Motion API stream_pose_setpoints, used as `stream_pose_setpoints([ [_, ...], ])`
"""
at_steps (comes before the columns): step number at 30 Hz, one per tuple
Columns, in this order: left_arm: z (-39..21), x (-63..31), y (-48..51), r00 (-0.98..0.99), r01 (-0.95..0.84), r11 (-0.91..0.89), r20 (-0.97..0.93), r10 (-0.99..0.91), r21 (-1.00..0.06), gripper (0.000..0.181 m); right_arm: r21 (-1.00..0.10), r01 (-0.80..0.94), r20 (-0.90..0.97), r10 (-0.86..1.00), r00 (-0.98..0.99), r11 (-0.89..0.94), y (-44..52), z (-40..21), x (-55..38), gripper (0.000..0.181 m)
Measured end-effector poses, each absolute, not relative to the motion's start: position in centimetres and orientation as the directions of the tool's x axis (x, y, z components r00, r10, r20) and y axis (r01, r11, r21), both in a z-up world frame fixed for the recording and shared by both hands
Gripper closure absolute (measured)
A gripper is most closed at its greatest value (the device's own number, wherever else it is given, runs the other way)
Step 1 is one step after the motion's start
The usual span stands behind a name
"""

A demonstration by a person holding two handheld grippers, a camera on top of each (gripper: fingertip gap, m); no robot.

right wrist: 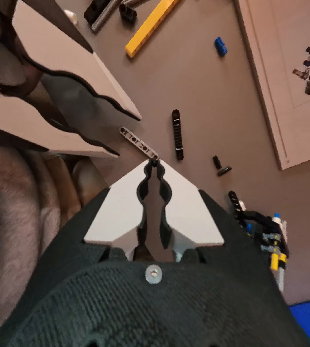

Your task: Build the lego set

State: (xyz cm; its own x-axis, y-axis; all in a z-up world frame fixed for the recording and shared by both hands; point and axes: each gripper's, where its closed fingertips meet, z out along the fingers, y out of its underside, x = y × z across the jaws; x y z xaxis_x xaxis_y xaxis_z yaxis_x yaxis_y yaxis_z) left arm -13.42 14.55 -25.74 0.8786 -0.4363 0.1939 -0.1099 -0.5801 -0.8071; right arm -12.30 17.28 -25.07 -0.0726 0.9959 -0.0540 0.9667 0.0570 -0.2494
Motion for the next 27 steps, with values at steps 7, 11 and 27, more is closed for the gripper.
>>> stream_pose_setpoints([
  [7,-26.8,-13.2,14.8,0.903,-0.195,-0.586,0.089,-0.419,-0.786,0.154,-0.217,0.97,-0.038,0.992,-0.118,0.107,17.4,-25.7,-12.5,0.177],
  [11,-26.9,-13.4,15.0,0.907,-0.201,-0.586,0.077,-0.414,-0.785,0.161,-0.195,0.975,-0.055,0.991,-0.123,0.11,17.4,-26.2,-12.4,0.177],
  [27,-26.9,-13.2,14.8,0.894,-0.206,-0.586,0.093,-0.439,-0.784,0.175,-0.141,0.978,-0.049,0.985,-0.164,0.155,17.2,-26.4,-12.2,0.177],
])
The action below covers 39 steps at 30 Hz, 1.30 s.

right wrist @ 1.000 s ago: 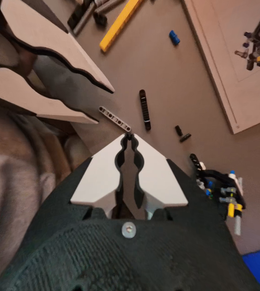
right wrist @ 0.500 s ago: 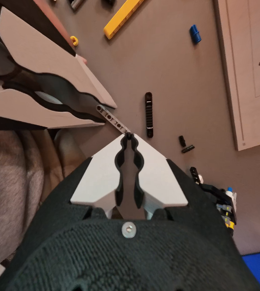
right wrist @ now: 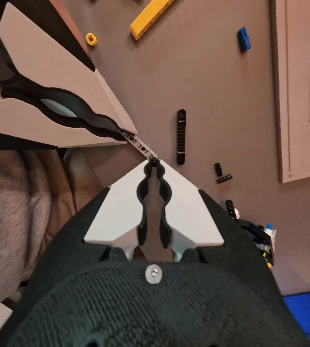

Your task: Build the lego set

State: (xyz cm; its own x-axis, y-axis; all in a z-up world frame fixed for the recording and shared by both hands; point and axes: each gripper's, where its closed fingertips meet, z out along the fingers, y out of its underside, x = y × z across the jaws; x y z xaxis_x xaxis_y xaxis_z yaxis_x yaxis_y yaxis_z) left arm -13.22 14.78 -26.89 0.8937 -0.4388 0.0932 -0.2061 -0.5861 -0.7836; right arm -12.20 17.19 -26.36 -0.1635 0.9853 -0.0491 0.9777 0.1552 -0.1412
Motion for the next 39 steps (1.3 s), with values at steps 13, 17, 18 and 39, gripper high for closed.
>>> stream_pose_setpoints([
  [13,-26.88,-13.2,14.78,0.891,-0.203,-0.589,0.102,-0.442,-0.783,0.175,-0.098,0.974,-0.026,0.978,-0.208,0.204,17.17,-26.48,-11.96,0.177],
  [17,-26.88,-13.18,14.78,0.891,-0.205,-0.587,0.1,-0.444,-0.783,0.175,-0.081,0.972,-0.02,0.975,-0.223,0.221,17.16,-26.48,-11.96,0.178],
  [18,-26.87,-13.18,14.78,0.89,-0.204,-0.587,0.101,-0.444,-0.783,0.175,-0.073,0.971,-0.021,0.973,-0.229,0.227,17.16,-26.49,-11.96,0.178],
  [39,-26.88,-13.18,14.96,0.886,-0.203,-0.589,0.109,-0.45,-0.782,0.175,0.12,0.96,-0.086,0.966,-0.243,0.252,17.29,-26.57,-12.31,0.178],
])
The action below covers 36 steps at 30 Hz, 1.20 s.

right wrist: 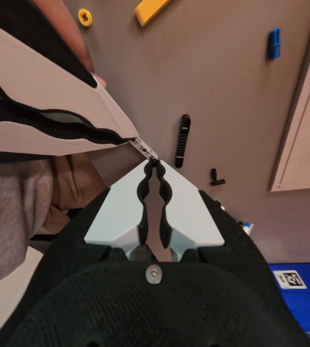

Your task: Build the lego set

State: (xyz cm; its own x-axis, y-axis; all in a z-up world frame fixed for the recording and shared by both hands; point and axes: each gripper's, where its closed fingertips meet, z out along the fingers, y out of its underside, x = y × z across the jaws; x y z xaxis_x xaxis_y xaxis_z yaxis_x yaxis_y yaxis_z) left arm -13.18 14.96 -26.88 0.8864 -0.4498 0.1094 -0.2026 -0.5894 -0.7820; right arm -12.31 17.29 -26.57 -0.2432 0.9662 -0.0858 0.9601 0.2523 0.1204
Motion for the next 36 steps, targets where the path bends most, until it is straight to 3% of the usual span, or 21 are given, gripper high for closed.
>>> stream_pose_setpoints([
  [10,-26.9,-13.2,14.9,0.885,-0.2,-0.591,0.115,-0.452,-0.781,0.175,-0.08,0.994,-0.042,0.997,-0.072,0.068,17.3,-26.8,-12.0,0.178],
  [19,-26.9,-13.1,14.9,0.884,-0.202,-0.589,0.113,-0.454,-0.782,0.175,-0.123,0.988,-0.02,0.995,-0.098,0.095,17.4,-26.8,-12.1,0.177],
  [21,-26.9,-13.1,14.9,0.884,-0.2,-0.59,0.114,-0.452,-0.782,0.175,-0.144,0.985,0.012,0.995,-0.099,0.1,17.6,-26.7,-12.2,0.167],
  [22,-26.8,-13.1,14.9,0.884,-0.2,-0.59,0.115,-0.453,-0.782,0.175,-0.156,0.982,0.014,0.995,-0.102,0.103,17.6,-26.6,-12.1,0.152],
  [25,-26.9,-13.1,14.9,0.885,-0.204,-0.588,0.109,-0.453,-0.783,0.175,-0.2,0.977,0.005,0.997,-0.071,0.071,17.3,-26.2,-11.6,0.142],
  [29,-26.9,-13.1,14.9,0.884,-0.208,-0.586,0.106,-0.455,-0.783,0.175,-0.323,0.946,0.014,1.0,-0.015,0.019,17.5,-25.3,-11.4,0.14],
  [36,-26.8,-12.7,14.6,0.863,-0.207,-0.587,0.137,-0.487,-0.782,0.175,-0.662,0.749,0.072,0.993,0.091,-0.021,18.3,-23.3,-12.0,0.145],
])
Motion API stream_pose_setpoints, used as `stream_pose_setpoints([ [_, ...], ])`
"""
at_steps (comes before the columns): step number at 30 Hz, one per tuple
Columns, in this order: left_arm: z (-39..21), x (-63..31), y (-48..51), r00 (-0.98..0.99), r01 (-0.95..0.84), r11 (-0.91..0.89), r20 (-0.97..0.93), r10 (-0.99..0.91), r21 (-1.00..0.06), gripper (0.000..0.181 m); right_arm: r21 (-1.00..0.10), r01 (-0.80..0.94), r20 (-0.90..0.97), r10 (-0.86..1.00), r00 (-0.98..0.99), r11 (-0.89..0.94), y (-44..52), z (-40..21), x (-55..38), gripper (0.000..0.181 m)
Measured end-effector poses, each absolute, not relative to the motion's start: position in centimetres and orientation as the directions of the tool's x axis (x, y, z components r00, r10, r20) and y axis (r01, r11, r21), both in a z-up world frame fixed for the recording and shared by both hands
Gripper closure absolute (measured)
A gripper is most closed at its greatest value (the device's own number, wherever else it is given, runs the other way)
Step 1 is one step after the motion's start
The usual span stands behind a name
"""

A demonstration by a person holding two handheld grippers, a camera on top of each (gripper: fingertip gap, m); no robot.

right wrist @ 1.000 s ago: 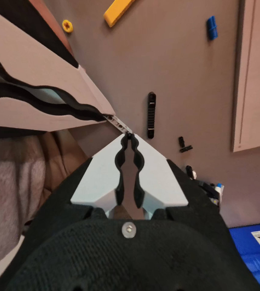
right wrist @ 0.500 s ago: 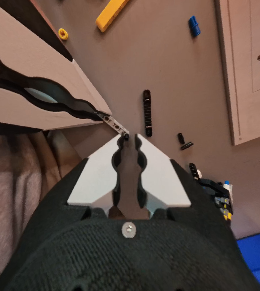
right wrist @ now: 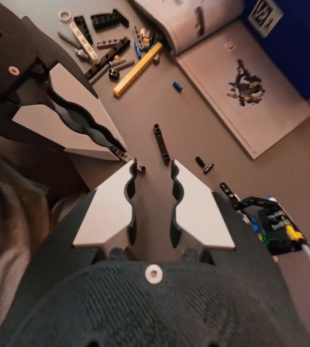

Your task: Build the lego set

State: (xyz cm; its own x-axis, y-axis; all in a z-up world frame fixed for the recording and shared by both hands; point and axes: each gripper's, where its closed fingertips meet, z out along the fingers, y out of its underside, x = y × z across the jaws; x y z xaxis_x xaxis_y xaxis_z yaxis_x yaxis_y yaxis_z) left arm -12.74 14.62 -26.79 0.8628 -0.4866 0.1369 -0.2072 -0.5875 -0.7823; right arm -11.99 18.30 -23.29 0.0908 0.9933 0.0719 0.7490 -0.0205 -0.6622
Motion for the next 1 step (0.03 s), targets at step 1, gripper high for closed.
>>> stream_pose_setpoints([
  [1,-26.8,-12.68,14.56,0.859,-0.213,-0.586,0.136,-0.494,-0.782,0.175,-0.697,0.717,0.081,0.991,0.109,-0.021,18.51,-23.3,-11.76,0.145],
])
